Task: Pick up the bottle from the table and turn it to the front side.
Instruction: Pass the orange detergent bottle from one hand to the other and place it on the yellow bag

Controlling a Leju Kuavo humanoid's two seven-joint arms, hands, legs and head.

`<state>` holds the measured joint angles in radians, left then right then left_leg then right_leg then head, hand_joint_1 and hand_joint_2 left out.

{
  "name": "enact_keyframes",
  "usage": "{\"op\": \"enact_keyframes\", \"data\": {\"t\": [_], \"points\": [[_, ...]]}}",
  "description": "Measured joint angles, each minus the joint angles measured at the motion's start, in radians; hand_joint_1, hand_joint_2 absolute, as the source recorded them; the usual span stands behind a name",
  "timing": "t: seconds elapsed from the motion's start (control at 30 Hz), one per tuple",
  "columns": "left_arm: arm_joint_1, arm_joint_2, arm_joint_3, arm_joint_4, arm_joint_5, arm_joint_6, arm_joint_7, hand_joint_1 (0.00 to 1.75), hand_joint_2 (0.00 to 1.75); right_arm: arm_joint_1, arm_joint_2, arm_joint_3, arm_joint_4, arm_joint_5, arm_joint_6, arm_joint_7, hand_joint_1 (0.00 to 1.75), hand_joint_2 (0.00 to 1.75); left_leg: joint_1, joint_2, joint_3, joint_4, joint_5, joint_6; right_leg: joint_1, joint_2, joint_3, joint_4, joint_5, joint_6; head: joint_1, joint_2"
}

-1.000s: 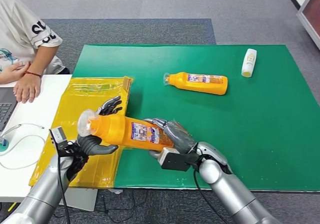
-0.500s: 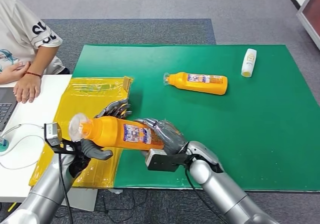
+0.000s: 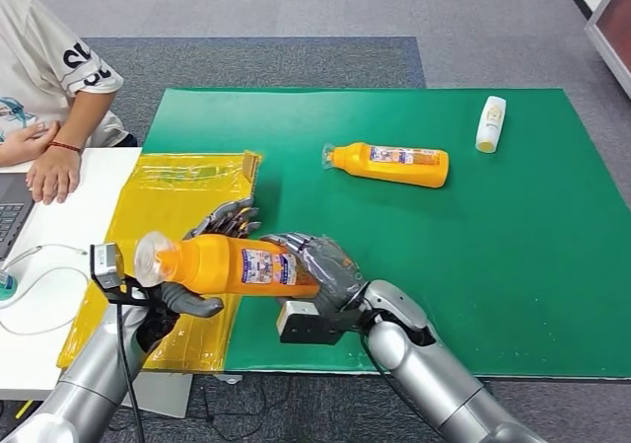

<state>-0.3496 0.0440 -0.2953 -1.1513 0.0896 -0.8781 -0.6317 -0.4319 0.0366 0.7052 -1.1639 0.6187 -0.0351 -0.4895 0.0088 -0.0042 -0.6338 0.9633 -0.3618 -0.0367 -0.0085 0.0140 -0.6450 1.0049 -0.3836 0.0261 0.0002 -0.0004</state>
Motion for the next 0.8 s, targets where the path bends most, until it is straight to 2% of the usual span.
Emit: {"op": "enact_keyframes", "data": {"t": [0.07,0.8], "points": [[0.0,0.001,0.0,0.002,-0.001,0.0,0.0,1.75,1.75,0.002,0.0,0.003,-0.004,0.015,-0.012,0.007,1.75,1.75,0.0,0.0,0.0,0.0,0.0,0.0,0.0,0.0,0.0,0.0,0.0,0.0,0.0,0.0],[0.0,0.005,0.0,0.003,-0.002,-0.007,0.0,1.75,1.75,0.036,0.0,0.008,-0.054,0.052,-0.04,0.034,1.75,1.75,0.0,0.0,0.0,0.0,0.0,0.0,0.0,0.0,0.0,0.0,0.0,0.0,0.0,0.0]]}}
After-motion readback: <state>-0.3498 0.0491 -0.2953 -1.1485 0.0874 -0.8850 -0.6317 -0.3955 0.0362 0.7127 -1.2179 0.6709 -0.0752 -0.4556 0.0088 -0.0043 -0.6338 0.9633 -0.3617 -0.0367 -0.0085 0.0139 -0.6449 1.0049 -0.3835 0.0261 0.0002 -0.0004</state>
